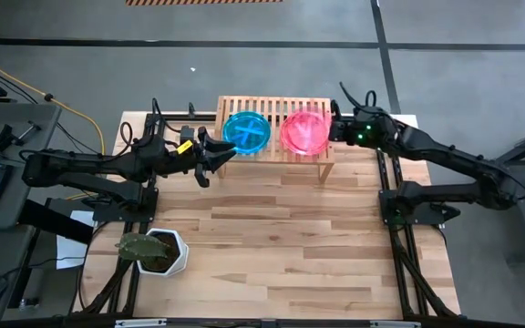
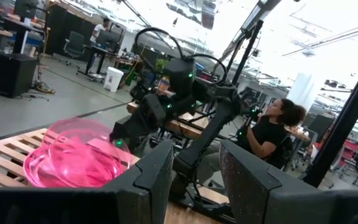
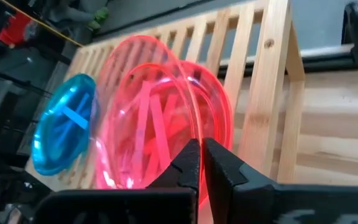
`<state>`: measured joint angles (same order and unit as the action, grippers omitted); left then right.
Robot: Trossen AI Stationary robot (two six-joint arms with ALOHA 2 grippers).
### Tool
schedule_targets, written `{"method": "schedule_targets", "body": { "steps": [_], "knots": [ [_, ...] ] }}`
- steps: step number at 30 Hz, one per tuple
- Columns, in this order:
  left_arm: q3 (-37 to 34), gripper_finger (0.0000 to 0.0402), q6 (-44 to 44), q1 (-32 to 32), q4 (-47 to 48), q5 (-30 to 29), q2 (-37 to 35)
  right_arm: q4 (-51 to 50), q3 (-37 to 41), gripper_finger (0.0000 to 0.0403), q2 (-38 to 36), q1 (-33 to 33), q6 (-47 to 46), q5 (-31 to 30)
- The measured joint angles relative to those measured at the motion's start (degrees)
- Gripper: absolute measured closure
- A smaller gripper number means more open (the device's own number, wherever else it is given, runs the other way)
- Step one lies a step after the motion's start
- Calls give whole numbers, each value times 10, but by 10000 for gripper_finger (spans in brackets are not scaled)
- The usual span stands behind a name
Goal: Place and stack plates onto a shelf
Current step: Stack the pink plate on the pink plate, then return to Home Position
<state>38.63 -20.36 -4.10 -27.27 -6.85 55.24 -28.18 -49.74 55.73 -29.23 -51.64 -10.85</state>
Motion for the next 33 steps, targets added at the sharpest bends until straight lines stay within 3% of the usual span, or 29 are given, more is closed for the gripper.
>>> {"method": "schedule_targets", "body": {
  "steps": [5, 14, 18, 22, 29, 33],
  "knots": [
    [0, 279, 0, 0, 0, -1, 0, 22, 0, 366, 34, 0, -2, 5],
    [0, 279, 0, 0, 0, 0, 0, 20, 0, 217, 15, -9, 76, 29],
    [0, 279, 12, 0, 0, 0, 0, 16, 0, 171, -15, -23, 86, 29],
    [0, 279, 14, 0, 0, 0, 0, 33, 0, 154, -51, -31, 93, 47],
    [0, 279, 13, 0, 0, 0, 0, 149, 0, 154, -88, 0, 166, 211],
    [0, 279, 10, 0, 0, 0, 0, 207, 0, 163, -89, 48, 209, 260]
  ]
}}
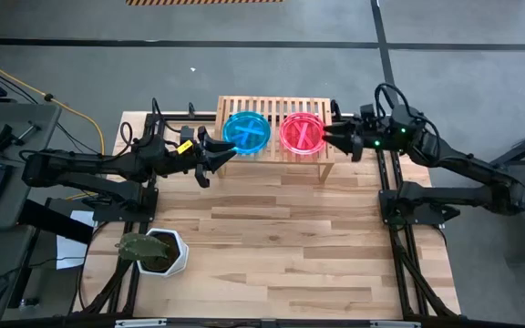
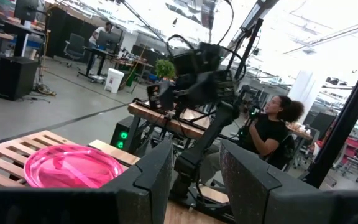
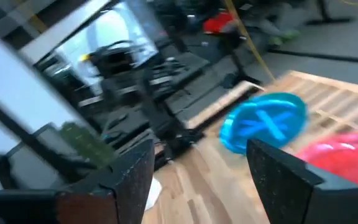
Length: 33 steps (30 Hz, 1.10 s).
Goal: Place and stack plates onto a shelf
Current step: Return to Home Position
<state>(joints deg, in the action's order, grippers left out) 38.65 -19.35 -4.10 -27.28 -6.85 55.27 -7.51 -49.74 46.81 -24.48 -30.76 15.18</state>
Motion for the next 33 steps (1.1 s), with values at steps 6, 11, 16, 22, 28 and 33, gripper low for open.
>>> {"method": "schedule_targets", "body": {
  "steps": [6, 11, 16, 22, 28, 33],
  "knots": [
    [0, 279, -1, 0, 0, 0, 0, 34, 0, 187, 0, 60, 41, 0],
    [0, 279, -1, 0, 0, 0, 0, 40, 0, 211, 0, 78, 43, 0],
    [0, 279, -1, 0, 0, 0, 0, 40, 0, 234, 0, 81, 43, 0],
    [0, 279, -1, 0, 0, 0, 0, 45, 0, 261, 0, 81, 43, 0],
    [0, 279, -1, 0, 0, 0, 0, 45, 0, 281, 0, 81, 60, 0],
    [0, 279, -11, 0, -1, 13, -18, 44, 0, 331, 0, 88, 115, 5]
  ]
}}
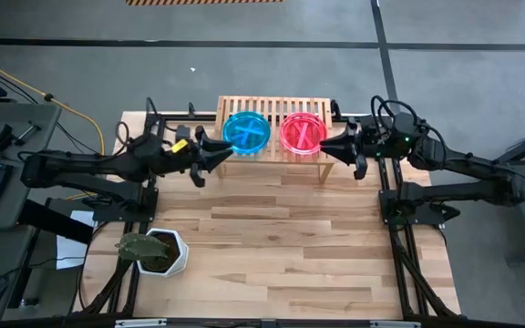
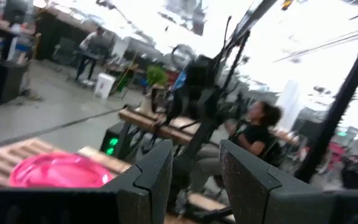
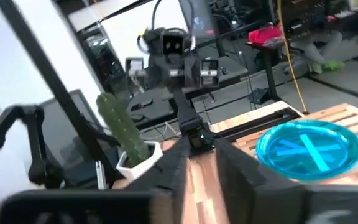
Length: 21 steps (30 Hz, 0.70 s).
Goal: Place and stack plates onto a shelf
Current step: Return to Home Position
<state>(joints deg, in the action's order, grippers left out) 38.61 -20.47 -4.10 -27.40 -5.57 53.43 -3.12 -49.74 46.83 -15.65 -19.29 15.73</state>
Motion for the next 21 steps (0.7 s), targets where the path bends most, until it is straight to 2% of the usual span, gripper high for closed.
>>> {"method": "schedule_targets", "body": {
  "steps": [3, 7, 10, 15, 21],
  "knots": [
    [0, 280, 1, 0, 15, 21, -31, -1, 0, 387, 0, 14, 44, 4],
    [0, 289, 24, 1, 68, 40, -79, -12, 0, 386, 0, 28, 59, 4],
    [-15, 316, 54, 5, 86, 47, -109, -31, 0, 397, 0, 33, 63, 12],
    [-126, 392, 54, 16, -8, 53, -160, -66, 0, 397, 0, 39, 41, 14],
    [-281, 400, 5, 20, -155, 45, -225, -75, 0, 401, 0, 39, 37, 14]
  ]
}}
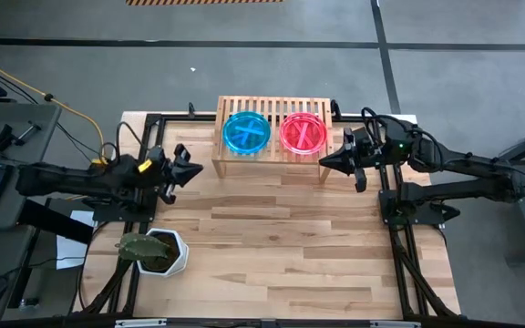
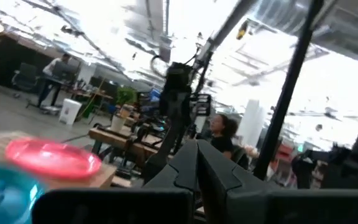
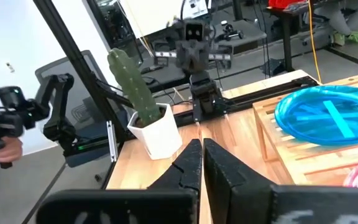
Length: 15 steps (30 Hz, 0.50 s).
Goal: Place and stack plates onto a shelf
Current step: Return to Home Position
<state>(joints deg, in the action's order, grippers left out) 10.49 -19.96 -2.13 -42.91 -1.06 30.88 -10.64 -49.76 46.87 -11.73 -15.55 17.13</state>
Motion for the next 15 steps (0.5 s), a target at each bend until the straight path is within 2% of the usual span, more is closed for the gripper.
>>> {"method": "schedule_targets", "body": {
  "steps": [4, 9, 15],
  "knots": [
    [-58, 401, -23, 0, -7, -23, -51, 0, 0, 402, 0, 0, -9, 0],
    [-99, 401, -26, 0, 12, -23, -108, 0, 0, 402, 0, 1, -26, 0],
    [-98, 401, -49, 0, 181, 19, -194, 0, 0, 403, 0, 2, -36, 0]
  ]
}}
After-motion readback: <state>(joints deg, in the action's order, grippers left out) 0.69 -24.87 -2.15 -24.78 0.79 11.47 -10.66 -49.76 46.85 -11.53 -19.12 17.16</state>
